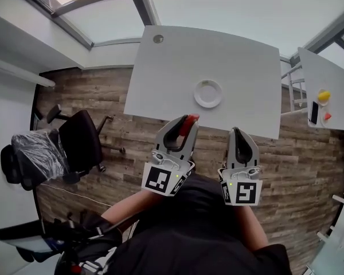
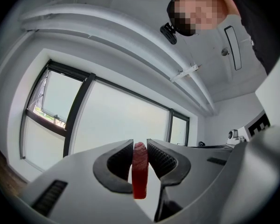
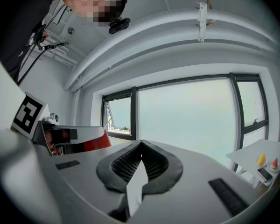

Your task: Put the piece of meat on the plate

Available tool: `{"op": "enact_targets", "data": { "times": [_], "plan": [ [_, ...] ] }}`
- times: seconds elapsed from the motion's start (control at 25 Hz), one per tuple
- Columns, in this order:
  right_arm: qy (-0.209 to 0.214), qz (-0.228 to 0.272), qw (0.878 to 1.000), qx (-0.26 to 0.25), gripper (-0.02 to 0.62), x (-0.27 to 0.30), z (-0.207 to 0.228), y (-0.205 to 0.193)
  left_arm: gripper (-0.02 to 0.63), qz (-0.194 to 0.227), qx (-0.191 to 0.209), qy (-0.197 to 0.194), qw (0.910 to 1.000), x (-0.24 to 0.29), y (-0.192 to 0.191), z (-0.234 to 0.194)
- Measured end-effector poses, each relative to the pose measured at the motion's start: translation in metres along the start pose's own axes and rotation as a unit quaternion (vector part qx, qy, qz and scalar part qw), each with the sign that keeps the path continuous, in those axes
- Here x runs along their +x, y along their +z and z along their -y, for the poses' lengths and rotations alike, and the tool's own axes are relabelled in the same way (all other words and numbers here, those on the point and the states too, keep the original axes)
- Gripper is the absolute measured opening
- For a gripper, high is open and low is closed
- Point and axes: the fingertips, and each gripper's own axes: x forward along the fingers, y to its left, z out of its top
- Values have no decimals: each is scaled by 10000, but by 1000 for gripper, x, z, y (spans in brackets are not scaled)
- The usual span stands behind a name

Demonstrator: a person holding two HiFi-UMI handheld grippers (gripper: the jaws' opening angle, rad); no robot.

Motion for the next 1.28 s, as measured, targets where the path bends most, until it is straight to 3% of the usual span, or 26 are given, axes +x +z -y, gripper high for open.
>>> {"op": "enact_targets", "data": {
  "times": [0.68,0.96,1.28],
  "plan": [
    [-58,-186,9998,-85,3,66,-1,-10,96,28,-59,-87,9999,43,-1,-54],
    [-196,-211,9996,-73,3,68,14,-8,96,-36,-47,-10,10000,53,-2,-56],
    [81,-159,9998,-90,3,76,19,-3,97,-150,-41,189,9997,59,-10,-52]
  ]
}}
